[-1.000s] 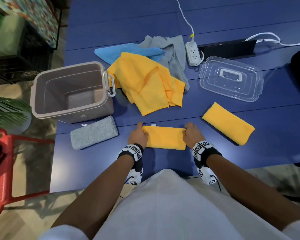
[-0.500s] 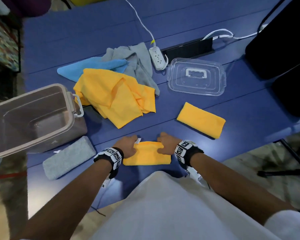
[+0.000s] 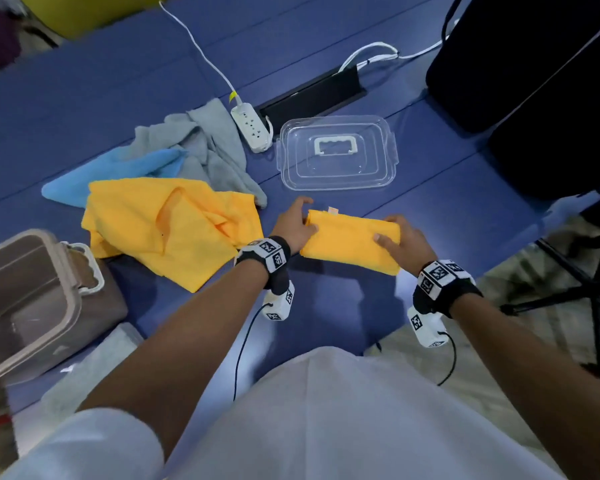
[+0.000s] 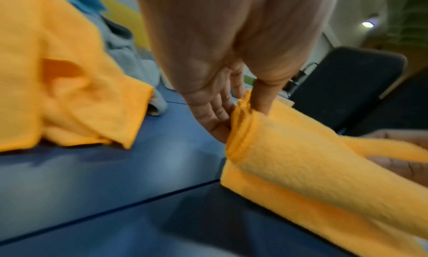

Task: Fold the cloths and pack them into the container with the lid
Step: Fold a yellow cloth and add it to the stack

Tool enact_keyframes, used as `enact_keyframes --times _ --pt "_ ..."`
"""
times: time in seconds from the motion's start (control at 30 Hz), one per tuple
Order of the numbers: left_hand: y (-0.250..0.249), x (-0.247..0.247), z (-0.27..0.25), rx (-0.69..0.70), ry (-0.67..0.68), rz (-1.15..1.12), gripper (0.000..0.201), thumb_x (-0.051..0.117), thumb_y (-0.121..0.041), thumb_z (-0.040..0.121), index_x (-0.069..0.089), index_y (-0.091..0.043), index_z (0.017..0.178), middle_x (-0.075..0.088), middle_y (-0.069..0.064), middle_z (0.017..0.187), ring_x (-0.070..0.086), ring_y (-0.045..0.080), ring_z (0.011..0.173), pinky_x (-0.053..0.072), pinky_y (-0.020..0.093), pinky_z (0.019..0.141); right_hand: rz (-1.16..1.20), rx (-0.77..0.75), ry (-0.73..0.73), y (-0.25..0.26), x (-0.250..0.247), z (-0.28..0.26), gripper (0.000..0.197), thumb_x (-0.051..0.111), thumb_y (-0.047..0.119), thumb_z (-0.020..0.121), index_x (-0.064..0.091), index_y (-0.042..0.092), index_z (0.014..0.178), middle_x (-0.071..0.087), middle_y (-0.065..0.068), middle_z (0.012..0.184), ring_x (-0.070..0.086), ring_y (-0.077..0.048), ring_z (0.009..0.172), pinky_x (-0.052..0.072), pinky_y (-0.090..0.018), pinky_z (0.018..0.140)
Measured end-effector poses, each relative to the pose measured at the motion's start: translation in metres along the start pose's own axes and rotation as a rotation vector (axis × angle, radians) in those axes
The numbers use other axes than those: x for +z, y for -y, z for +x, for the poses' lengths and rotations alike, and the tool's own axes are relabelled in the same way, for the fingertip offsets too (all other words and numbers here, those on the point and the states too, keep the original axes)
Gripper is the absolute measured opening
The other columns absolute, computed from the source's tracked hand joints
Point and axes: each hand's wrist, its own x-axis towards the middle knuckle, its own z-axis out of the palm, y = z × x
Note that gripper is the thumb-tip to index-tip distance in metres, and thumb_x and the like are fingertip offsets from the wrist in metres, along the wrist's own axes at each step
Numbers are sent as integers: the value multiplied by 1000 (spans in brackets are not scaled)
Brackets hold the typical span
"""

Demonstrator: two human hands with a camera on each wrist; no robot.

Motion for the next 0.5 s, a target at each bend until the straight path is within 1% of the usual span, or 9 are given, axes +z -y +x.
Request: enact_keyframes --times 0.07,0.1,0.17,0.2,0.27,0.33,0.4,0.47,0.5 --pt "-11 16 15 22 -38 54 50 57 -9 92 37 -20 137 46 3 83 52 26 81 41 36 70 -6 -20 -91 -7 1 3 41 57 29 94 44 18 131 56 -18 116 46 -34 115 34 -30 82" --pt "-14 23 20 34 -50 79 52 56 -6 92 36 -19 138 48 6 84 52 27 82 40 36 70 -13 -39 -132 -9 2 3 41 57 26 94 44 17 132 56 -18 117 48 -34 113 35 -31 82" --pt "-13 35 30 50 -58 183 57 53 -1 90 35 -19 142 53 14 107 53 32 96 43 39 78 -99 -62 -195 -12 8 3 47 61 19 91 44 18 134 51 -15 125 49 -34 114 39 -36 87" --pt "-11 40 33 53 -55 266 60 51 0 89 34 -21 143 49 16 120 52 35 104 45 42 82 -213 -75 -236 -14 11 4 52 65 16 86 45 20 135 48 -14 129 47 -34 116 41 -40 90" --pt "-6 51 35 90 -32 434 63 47 1 88 36 -27 143 40 15 129 49 38 109 47 46 85 -525 -178 -301 -16 18 5 61 69 9 76 50 24 132 44 -15 134 44 -37 120 41 -46 91" --pt "-1 58 35 160 44 594 61 42 -3 90 37 -31 143 34 13 139 44 38 116 46 47 90 -752 -405 -217 -20 26 9 68 62 2 70 50 27 132 44 -17 138 42 -43 126 40 -51 95" --pt "1 62 34 222 122 767 58 40 -13 95 30 -34 148 25 11 150 36 38 124 46 48 93 -897 -599 -30 -27 34 12 79 68 1 63 43 23 135 49 -21 136 47 -46 124 44 -53 95" --pt "5 61 36 235 150 816 59 39 -15 97 25 -36 150 21 9 154 33 37 129 45 48 95 -933 -577 94 -24 36 12 90 79 1 50 46 17 133 54 -24 130 54 -46 116 47 -53 91" --pt "7 59 38 228 156 784 61 39 -14 96 22 -36 151 21 10 155 32 36 131 44 49 98 -920 -551 100 -17 35 12 87 81 0 46 53 15 127 55 -24 127 55 -46 114 48 -52 91"
